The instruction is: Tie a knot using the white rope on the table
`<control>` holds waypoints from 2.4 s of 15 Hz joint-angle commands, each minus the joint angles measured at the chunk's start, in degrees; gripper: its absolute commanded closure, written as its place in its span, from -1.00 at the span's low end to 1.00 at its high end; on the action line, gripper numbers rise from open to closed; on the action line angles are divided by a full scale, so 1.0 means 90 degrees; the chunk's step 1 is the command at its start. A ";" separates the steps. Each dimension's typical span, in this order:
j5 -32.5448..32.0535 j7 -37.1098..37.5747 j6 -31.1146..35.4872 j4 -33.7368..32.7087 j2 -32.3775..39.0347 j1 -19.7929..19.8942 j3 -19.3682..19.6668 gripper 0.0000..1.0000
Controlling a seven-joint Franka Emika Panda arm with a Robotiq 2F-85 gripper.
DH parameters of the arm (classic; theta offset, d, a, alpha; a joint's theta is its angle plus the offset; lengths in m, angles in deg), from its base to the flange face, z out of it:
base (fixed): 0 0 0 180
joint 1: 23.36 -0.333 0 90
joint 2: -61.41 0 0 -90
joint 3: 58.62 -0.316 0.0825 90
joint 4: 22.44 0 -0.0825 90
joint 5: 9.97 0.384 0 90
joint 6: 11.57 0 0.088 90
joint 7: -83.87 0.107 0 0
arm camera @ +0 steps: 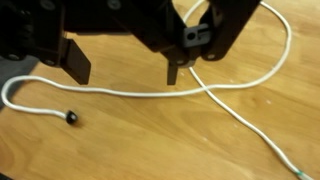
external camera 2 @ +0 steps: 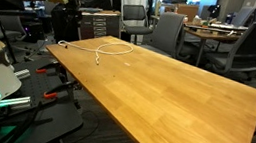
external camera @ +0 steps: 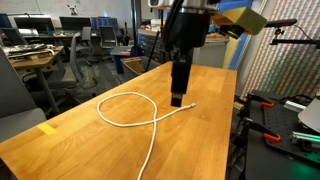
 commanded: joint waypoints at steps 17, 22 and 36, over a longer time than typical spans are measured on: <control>0.0212 -0.4326 -0.3784 0.0219 -0.1595 0.0586 0.0795 -1.00; -0.0124 -0.4189 -0.1527 0.0485 -0.0857 0.0780 0.0851 -1.00; -0.0374 -0.4061 -0.0205 0.0183 0.0706 0.1555 0.1296 -1.00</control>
